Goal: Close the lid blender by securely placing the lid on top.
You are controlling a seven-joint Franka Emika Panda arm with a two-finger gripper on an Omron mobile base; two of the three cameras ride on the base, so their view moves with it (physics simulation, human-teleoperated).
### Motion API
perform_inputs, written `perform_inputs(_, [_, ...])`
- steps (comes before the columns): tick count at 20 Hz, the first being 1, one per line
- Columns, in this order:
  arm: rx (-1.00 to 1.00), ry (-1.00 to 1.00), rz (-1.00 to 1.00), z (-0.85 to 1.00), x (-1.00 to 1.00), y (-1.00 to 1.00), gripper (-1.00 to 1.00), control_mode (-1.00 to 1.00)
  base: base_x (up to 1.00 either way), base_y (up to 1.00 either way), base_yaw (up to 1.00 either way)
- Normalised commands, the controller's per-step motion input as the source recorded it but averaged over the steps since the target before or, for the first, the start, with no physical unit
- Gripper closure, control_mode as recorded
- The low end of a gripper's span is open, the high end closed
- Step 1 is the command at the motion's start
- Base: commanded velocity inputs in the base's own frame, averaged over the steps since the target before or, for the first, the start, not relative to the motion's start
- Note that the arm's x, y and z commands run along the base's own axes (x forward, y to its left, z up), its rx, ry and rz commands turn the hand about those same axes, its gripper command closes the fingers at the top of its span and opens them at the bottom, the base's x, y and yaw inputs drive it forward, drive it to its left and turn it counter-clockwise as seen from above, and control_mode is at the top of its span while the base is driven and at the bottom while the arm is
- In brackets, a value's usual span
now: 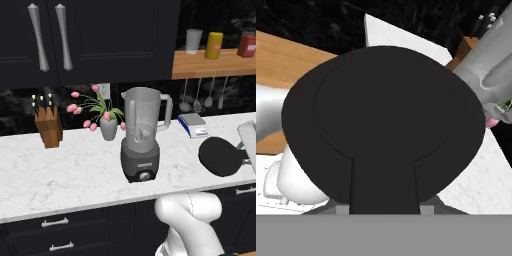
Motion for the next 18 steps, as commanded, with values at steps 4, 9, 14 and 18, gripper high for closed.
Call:
perform_inputs(4, [0.06,-0.02,0.0,0.87,0.02,0.09,1.0,-1.0,0.0,0.0,0.0])
perform_inputs(9, [0.02,-0.01,-0.01,0.62,0.12,0.32,1.0,-1.0,0.0,0.0,0.0])
perform_inputs(14, [0.0,0.0,-0.02,0.32,0.1,0.6,1.0,-1.0,0.0,0.0,0.0])
perform_inputs(18, [0.0,0.0,-0.03,0.29,0.11,0.66,1.0,-1.0,0.0,0.0,0.0])
